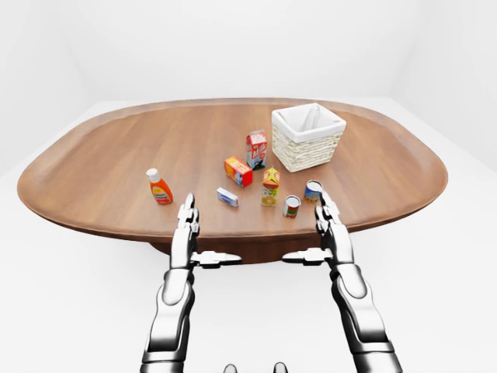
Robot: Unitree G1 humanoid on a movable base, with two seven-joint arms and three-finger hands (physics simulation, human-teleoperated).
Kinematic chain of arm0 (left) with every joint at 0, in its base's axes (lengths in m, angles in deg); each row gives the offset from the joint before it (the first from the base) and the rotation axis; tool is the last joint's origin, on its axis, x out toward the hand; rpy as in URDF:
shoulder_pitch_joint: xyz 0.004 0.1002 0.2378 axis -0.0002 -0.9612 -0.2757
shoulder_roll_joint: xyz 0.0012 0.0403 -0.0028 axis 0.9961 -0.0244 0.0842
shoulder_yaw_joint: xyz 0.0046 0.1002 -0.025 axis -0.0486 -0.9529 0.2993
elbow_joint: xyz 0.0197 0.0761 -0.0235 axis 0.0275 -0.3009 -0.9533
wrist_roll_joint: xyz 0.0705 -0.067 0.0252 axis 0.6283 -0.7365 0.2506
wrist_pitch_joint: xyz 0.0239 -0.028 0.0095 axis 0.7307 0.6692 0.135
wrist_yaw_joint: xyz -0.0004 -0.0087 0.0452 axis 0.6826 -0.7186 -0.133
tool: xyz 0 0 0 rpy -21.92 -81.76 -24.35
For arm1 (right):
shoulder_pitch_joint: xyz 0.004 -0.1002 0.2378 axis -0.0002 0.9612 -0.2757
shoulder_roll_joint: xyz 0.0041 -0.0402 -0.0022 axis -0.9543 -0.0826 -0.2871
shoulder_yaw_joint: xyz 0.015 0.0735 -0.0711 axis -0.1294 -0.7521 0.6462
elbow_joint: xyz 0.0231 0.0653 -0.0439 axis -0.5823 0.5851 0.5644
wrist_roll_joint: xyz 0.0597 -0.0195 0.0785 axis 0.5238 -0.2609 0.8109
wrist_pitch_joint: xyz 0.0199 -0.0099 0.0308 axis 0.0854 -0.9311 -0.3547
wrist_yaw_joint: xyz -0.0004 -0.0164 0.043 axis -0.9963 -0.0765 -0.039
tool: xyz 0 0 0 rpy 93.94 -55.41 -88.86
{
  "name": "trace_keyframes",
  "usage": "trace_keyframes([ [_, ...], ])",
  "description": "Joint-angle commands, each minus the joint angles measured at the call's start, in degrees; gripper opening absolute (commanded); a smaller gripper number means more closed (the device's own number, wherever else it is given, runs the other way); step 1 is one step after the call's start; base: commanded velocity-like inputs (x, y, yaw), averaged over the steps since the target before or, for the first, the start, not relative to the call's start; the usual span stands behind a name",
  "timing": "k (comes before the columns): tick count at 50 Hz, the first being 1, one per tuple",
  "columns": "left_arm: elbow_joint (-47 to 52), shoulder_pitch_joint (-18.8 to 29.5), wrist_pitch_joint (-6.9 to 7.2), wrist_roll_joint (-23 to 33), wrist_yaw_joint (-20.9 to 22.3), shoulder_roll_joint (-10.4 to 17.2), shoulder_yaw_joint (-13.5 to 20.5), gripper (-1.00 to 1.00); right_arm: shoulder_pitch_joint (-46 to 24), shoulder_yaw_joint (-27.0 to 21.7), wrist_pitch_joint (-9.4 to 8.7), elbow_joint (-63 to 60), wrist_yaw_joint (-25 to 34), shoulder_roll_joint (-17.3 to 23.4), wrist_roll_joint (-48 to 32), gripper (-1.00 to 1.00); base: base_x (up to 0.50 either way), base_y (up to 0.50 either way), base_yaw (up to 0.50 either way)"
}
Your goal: Pick up the alphabet soup and the tomato sauce, and put them in the basket.
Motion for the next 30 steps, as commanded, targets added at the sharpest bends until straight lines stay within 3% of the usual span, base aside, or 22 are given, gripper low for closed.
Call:
trace_keyframes([
  [1,-0.4,0.3,0.33,-0.4,1.3,0.5,0.9,1.00,-0.1,-1.6,0.03,1.6,1.7,1.0,0.7,1.00,0.00,0.00,0.00],
  [22,0.0,-0.2,-0.53,0.3,1.6,0.5,0.6,1.00,1.3,-1.1,1.62,-0.2,1.8,0.8,-1.0,1.00,0.00,0.00,0.00],
  [26,0.4,-0.5,-0.85,0.7,1.4,0.5,0.6,1.00,1.9,-1.0,2.74,-1.4,1.5,0.7,-1.7,1.00,0.00,0.00,0.00],
  [28,1.4,-0.8,-1.18,1.2,0.9,0.5,0.5,1.00,2.2,-1.0,4.42,-1.9,1.1,0.7,-2.5,1.00,0.00,0.00,0.00],
  [30,3.0,-1.3,-2.34,2.6,0.1,0.6,0.4,1.00,2.8,-0.9,5.07,-3.5,0.7,0.7,-3.2,1.00,0.00,0.00,0.00],
])
